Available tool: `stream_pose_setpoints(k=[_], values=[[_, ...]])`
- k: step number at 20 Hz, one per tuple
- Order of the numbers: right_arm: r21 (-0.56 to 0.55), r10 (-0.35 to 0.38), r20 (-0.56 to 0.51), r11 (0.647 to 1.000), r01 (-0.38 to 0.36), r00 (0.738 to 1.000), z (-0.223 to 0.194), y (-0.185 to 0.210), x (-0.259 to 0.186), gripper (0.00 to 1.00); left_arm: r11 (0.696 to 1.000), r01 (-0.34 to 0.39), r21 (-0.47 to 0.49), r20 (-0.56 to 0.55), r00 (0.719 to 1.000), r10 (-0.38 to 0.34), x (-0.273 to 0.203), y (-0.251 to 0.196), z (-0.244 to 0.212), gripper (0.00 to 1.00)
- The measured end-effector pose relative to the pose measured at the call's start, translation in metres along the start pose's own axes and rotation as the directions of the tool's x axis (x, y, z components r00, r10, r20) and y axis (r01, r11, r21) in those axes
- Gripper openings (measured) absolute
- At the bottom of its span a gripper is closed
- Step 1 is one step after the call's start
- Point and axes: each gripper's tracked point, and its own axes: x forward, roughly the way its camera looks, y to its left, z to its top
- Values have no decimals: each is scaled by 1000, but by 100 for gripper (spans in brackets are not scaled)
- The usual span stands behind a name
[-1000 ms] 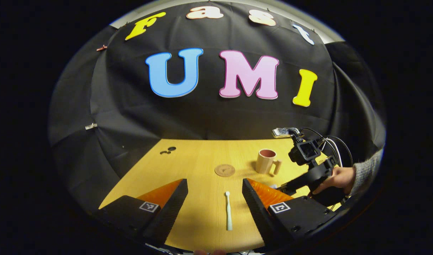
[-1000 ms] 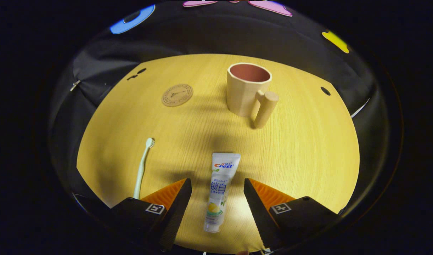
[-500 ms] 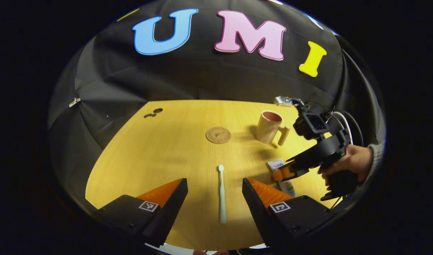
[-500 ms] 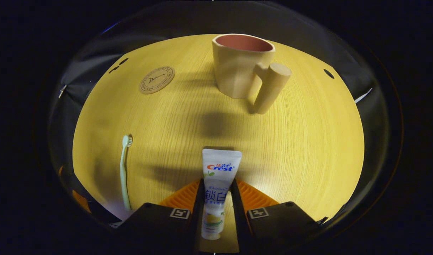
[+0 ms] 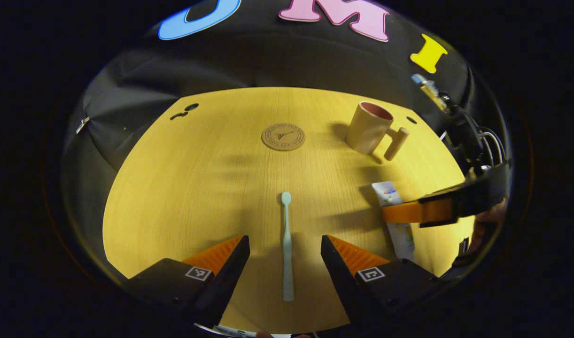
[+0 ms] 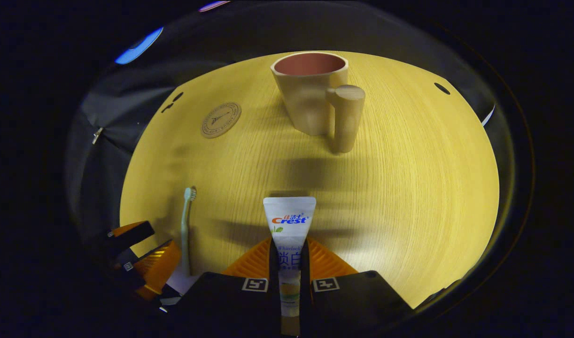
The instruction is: Put the toothbrush and toothpaste on the desktop into the cup, then pick up the cup and place it on the coaster on the desktop.
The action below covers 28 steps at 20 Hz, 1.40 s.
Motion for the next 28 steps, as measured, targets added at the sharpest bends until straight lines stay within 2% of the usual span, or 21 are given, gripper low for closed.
stream_pose_setpoints(k=[3, 6, 11, 14, 15, 18, 20, 22, 25, 28], values=[[5, 54, 51, 999, -54, 997, 5, 5, -13, 19, 999, -41, -24, -58, 998, 40, 13, 10, -2, 95], [17, 87, 100, 996, -89, 991, 15, 4, -26, 19, 998, -53, -17, -112, 992, 50, 23, 12, -10, 93], [12, 126, 185, 991, -131, 975, 28, -2, -41, 20, 999, -48, 15, -152, 987, 50, 34, 6, -14, 87], [12, 146, 198, 988, -151, 969, 30, -9, -49, 20, 999, -37, 22, -171, 984, 40, 36, 4, -17, 83], [13, 153, 196, 987, -159, 968, 30, -9, -51, 19, 999, -39, 24, -177, 983, 42, 34, 4, -18, 77], [13, 157, 213, 986, -164, 964, 35, -16, -55, 19, 999, -39, 16, -189, 981, 42, 32, 4, -19, 20], [12, 153, 223, 987, -160, 963, 36, -23, -53, 20, 999, -16, 39, -172, 985, 22, 33, 3, -15, 11], [16, 149, 229, 988, -157, 962, 40, -28, -49, 19, 999, 11, 46, -148, 989, -4, 33, 1, -13, 7], [5, 155, 258, 987, -162, 954, 44, -29, -48, 19, 999, 43, 31, -116, 992, -39, 30, -8, -8, 7], [-17, 188, 322, 981, -193, 928, 52, -23, -69, 19, 994, 107, -8, -17, 994, -107, 18, -30, 12, 6]])
